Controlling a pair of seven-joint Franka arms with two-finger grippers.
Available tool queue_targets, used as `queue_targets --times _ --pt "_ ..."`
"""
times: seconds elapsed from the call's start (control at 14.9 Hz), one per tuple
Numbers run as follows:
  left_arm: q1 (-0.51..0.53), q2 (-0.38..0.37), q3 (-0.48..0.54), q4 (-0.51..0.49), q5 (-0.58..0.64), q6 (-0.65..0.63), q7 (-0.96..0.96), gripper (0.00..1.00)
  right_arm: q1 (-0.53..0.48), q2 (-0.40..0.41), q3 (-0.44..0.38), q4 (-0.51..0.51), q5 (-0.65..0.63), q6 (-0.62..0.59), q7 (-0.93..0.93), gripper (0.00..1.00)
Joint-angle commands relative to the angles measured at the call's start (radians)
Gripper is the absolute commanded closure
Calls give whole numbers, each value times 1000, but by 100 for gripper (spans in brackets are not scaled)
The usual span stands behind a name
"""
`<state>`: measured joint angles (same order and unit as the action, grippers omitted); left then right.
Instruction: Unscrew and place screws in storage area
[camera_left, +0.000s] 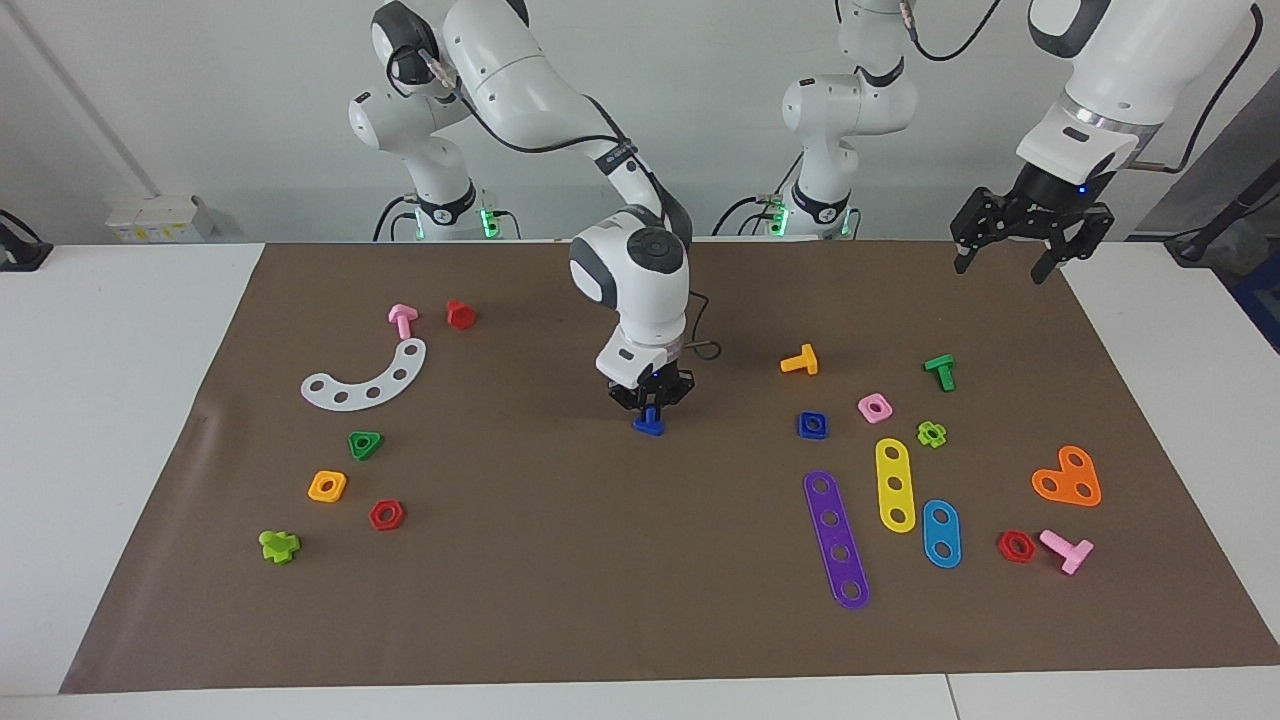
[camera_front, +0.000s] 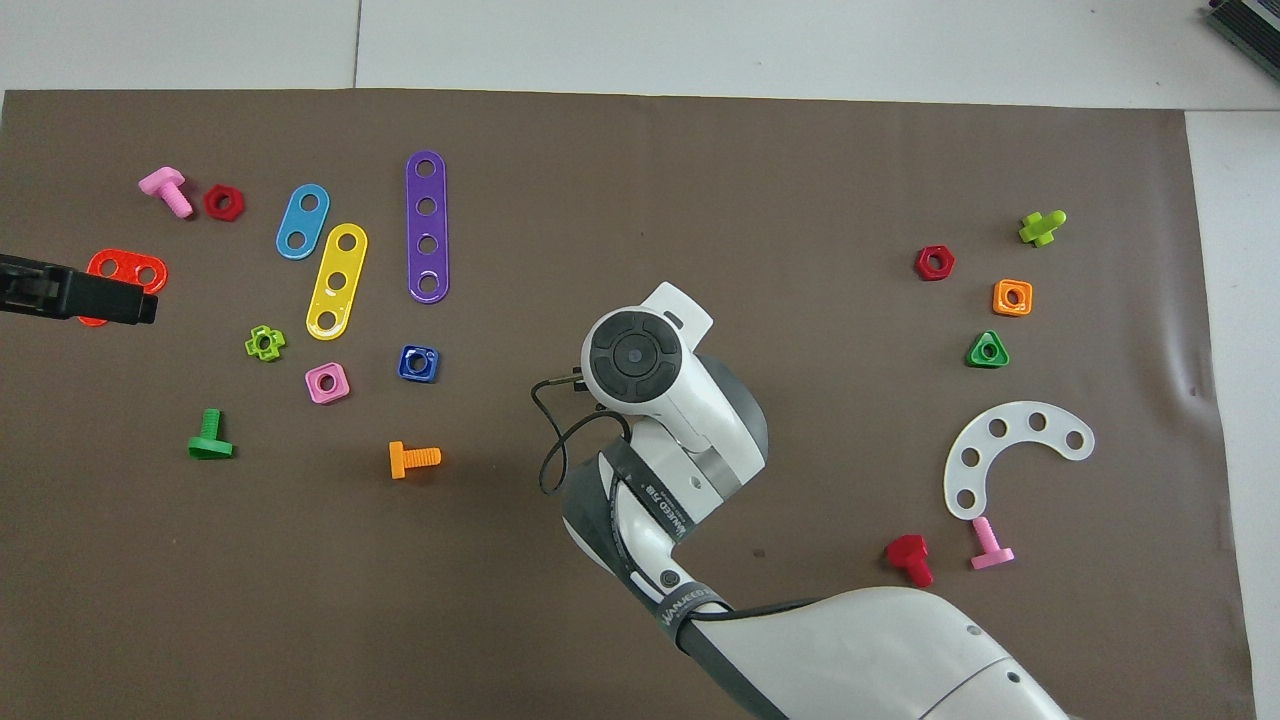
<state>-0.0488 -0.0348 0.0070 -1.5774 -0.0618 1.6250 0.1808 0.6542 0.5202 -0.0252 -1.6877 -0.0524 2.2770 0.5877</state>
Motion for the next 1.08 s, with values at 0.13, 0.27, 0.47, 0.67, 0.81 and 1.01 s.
queue_targets --times 0.13,0.27,0.47,0.67,0.81,1.01 --pt "-17 3 19 25 10 -77 5 0 1 -17 -5 12 -18 -1 43 100" --pt "-19 0 16 23 45 -109 2 0 -30 -67 -13 26 -17 -19 54 100" --pt "-20 -11 15 -6 50 -91 2 0 -154 -152 -13 14 -18 -69 6 100" --pt "-29 -13 8 -9 66 -94 -3 0 -301 -227 -12 -50 -11 -111 -208 100" --pt "-29 -14 5 -13 66 -91 -4 0 -382 -253 -12 -116 -6 -107 -342 100" --pt "-28 -16 5 -15 66 -88 -6 0 -500 -288 -10 -234 2 -36 -513 100"
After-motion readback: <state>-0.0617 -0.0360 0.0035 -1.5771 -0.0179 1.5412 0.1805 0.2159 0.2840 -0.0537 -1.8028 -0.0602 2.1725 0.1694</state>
